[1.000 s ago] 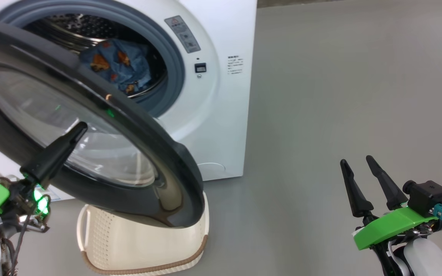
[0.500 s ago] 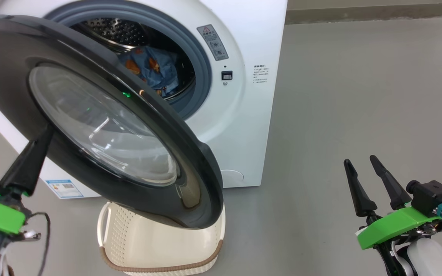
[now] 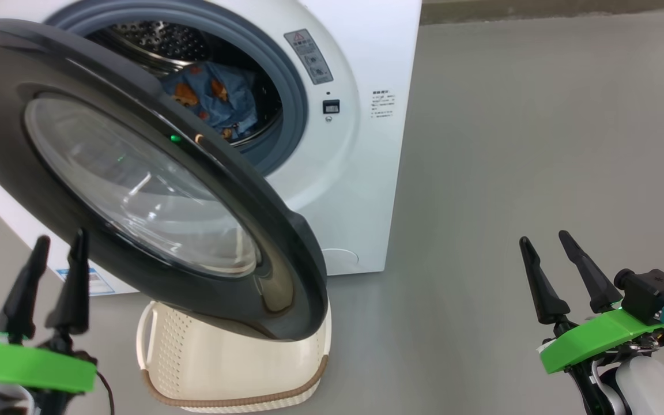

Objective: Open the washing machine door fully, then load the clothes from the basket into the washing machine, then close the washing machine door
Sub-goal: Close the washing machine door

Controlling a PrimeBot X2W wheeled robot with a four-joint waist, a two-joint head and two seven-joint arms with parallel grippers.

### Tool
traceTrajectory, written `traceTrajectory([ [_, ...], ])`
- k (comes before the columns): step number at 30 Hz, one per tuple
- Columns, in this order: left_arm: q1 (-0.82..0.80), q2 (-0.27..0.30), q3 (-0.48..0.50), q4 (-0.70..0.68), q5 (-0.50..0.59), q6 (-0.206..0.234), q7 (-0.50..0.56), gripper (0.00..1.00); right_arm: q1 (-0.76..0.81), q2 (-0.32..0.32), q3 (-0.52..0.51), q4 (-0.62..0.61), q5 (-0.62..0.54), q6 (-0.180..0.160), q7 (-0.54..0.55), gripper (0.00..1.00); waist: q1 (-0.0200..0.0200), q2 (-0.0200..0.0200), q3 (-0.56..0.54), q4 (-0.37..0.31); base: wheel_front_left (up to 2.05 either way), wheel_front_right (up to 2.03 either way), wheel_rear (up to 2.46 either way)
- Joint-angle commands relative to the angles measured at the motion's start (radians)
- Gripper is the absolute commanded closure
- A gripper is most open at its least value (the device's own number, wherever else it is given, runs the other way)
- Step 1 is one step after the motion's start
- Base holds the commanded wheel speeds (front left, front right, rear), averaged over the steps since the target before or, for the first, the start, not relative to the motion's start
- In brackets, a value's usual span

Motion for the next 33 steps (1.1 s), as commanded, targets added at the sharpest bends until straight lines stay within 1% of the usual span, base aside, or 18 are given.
traceTrajectory([
  [1,-0.012,0.037,0.024,-0.013,0.025,-0.006,-0.031,0.00,-0.014,-0.014,0.011,-0.027,-0.001,0.005,-0.008,0.00,0.0000,0.0000,0.009,-0.008,0.00,0.00,0.00],
  [4,0.005,0.048,-0.005,0.031,0.085,-0.006,-0.120,0.00,-0.016,-0.012,0.007,-0.029,-0.004,0.005,-0.008,0.00,0.0000,0.0000,0.014,-0.017,0.00,0.00,0.00],
  [8,0.021,0.044,-0.034,0.095,0.153,-0.006,-0.213,0.00,-0.018,-0.010,0.004,-0.031,-0.004,0.005,-0.008,0.00,0.0000,0.0000,0.018,-0.026,0.00,0.00,0.00],
  [11,0.029,0.028,-0.051,0.144,0.180,-0.004,-0.258,0.00,-0.018,-0.011,0.002,-0.031,-0.005,0.005,-0.008,0.00,0.0000,0.0000,0.017,-0.029,0.00,0.00,0.00],
  [14,0.035,0.023,-0.063,0.185,0.220,0.008,-0.294,0.00,-0.019,-0.013,0.000,-0.032,-0.005,0.005,-0.008,0.00,0.0000,0.0000,0.015,-0.030,0.00,0.00,0.00],
  [22,0.034,0.000,-0.080,0.255,0.266,0.011,-0.339,0.00,-0.017,-0.013,-0.004,-0.036,-0.008,0.005,-0.008,0.00,0.0000,0.0000,0.014,-0.027,0.00,0.00,0.00],
  [33,0.026,-0.015,-0.080,0.276,0.292,0.010,-0.353,0.00,-0.019,-0.017,-0.003,-0.038,-0.009,0.005,-0.008,0.00,0.0000,0.0000,0.017,-0.024,0.00,0.00,0.00],
])
